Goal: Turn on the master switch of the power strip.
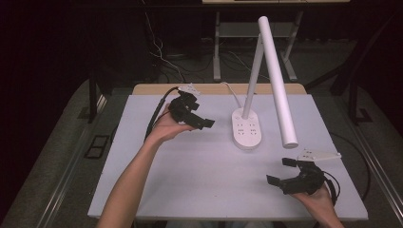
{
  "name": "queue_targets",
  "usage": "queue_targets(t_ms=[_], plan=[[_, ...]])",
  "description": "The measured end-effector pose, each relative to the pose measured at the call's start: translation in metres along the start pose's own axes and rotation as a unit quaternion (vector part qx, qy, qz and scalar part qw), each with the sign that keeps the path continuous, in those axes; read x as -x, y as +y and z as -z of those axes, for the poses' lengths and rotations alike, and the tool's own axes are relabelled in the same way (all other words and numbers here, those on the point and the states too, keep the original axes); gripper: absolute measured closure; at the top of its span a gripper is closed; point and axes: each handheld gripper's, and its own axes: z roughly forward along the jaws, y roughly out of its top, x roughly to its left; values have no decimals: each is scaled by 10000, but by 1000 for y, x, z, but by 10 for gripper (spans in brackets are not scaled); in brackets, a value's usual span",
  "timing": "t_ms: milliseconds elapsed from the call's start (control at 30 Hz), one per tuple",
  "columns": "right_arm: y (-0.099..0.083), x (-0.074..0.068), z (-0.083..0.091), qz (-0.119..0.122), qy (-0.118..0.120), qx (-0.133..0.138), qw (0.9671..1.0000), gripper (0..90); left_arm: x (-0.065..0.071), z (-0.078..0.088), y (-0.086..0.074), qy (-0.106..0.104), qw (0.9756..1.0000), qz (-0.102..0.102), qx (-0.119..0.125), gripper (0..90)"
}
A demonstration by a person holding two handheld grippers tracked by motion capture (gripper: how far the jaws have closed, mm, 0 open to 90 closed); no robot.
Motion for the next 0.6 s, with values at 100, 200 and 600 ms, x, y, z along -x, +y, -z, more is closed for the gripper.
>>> queue_targets(t_ms=[100,200,600], plan=[[0,0,0,3,6,-1,10000,4,-1,-3,5,-3,10000,-31,-23,29],[0,0,0,8,7,1,10000,4,-4,-6,11,21,10000,-53,-36,33],[-1,1,2,-5,-15,13,10000,4,-13,-29,25,31,10000,45,-80,60]])
